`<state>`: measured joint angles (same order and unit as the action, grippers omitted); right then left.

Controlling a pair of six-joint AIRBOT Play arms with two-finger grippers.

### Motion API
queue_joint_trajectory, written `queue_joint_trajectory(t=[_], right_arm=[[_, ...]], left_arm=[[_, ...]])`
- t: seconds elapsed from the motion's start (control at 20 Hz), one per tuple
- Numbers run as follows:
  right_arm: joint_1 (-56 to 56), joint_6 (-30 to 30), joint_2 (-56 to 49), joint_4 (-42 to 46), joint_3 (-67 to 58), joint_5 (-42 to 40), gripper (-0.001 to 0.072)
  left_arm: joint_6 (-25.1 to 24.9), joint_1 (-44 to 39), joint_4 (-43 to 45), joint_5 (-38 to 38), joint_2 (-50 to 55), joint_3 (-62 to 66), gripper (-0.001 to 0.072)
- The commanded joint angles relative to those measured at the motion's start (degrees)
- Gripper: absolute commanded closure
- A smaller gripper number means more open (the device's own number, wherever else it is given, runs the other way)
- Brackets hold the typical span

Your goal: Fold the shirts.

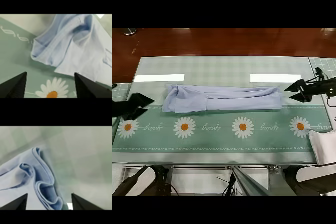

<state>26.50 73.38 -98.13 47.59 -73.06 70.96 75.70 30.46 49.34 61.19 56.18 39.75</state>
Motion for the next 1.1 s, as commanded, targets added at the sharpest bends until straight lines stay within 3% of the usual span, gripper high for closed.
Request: queue_joint_trajectory(t=[0.0, 0.25, 0.3, 0.35, 0.4, 0.45, 0.5, 0.6, 0.65, 0.85, 1.05], right_arm=[[-3.5, -0.63, -2.97, -1.33, 0.44, -1.16, 0.0084], [-10.64, -0.59, -4.33, -2.56, 0.44, -1.14, 0.0095], [-12.13, -0.09, -4.33, -2.49, 0.44, -1.29, 0.0197], [-12.92, 0.61, -4.2, -2.54, 0.37, -1.18, 0.0449], [-13.11, 0.72, -3.63, -2.62, 0.15, -0.68, 0.0683], [-13.07, 0.63, -2.27, -2.54, -0.11, 0.13, 0.0688], [-12.44, 0.2, -0.15, -2.4, -0.11, 0.61, 0.0689], [-10.86, -0.66, 5.95, -1.4, -0.09, 2.38, 0.0689], [-10.49, -0.92, 9.7, 0.31, -0.09, 3.61, 0.0689], [-11.13, 0.04, 23.67, 7.91, 0.46, 9.09, 0.0689], [-11.5, 2.47, 35.5, 8.46, 2.78, 12.22, 0.0689]], left_arm=[[-1.73, -6.08, -6.14, -2.69, -7.98, -10.34, 0.0003], [-1.75, -17.77, -8.04, -3.87, -6.32, -10.08, 0.0003], [-1.75, -19.15, -8.37, -4.46, -5.79, -10.05, 0.0004], [-1.75, -20.06, -9.2, -4.55, -5.14, -9.97, 0.0006], [-1.77, -20.57, -9.77, -4.22, -4.48, -9.57, 0.0057], [-1.81, -20.96, -10.14, -3.67, -3.85, -8.87, 0.0422], [-4.09, -21.35, -11.17, -2.91, -3.56, -8.2, 0.0679], [-9.44, -23.47, -15.5, -3.21, -3.54, -6.99, 0.0686], [-9.66, -25.68, -16.0, -5.03, -2.95, -5.99, 0.0686], [-7.87, -39.85, -15.93, -14.95, 7.87, 1.73, 0.0687], [-4.55, -54.45, -15.69, -15.5, 28.55, 19.63, 0.0688]])
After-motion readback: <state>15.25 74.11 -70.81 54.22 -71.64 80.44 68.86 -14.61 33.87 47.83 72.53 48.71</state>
